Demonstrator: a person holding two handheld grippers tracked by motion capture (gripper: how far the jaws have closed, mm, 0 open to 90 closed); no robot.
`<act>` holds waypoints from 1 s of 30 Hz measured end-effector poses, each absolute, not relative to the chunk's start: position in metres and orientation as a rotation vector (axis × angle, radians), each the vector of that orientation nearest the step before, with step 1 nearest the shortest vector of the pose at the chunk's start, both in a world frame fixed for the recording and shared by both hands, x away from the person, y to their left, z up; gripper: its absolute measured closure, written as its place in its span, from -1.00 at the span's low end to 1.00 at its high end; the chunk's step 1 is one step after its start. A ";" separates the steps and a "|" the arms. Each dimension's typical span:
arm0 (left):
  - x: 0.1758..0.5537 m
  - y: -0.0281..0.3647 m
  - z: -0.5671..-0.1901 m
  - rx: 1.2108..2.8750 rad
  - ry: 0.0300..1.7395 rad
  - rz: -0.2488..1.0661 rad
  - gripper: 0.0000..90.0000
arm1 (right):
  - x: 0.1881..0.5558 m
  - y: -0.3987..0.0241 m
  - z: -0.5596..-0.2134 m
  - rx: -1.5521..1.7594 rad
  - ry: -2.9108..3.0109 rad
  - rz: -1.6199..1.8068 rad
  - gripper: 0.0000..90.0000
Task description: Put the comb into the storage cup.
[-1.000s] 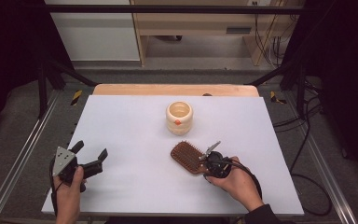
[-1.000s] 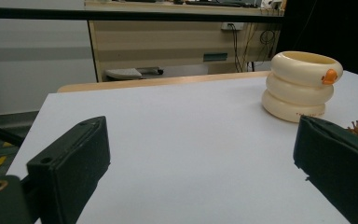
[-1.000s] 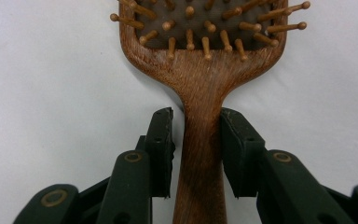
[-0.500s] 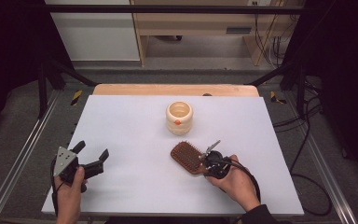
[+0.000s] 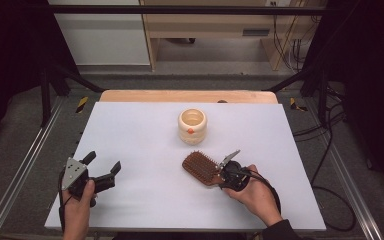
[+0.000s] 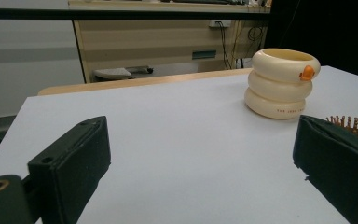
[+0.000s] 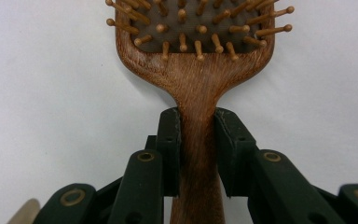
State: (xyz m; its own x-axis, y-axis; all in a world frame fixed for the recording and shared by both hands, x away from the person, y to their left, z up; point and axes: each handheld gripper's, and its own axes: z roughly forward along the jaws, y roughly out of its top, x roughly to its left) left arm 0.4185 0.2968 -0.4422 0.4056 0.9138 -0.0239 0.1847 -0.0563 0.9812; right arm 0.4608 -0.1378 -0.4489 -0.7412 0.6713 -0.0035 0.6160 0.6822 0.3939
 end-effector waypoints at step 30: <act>0.418 0.293 -0.442 1.537 1.001 0.799 -0.91 | 0.462 -0.126 -0.451 1.020 2.733 0.498 0.62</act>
State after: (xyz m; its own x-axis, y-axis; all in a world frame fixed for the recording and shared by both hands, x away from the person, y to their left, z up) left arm 0.4178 0.2929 -0.4415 0.4195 0.9075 -0.0201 0.1812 -0.0620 0.9815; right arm 0.4620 -0.1257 -0.4512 -0.7480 0.6617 -0.0524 0.6006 0.7083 0.3709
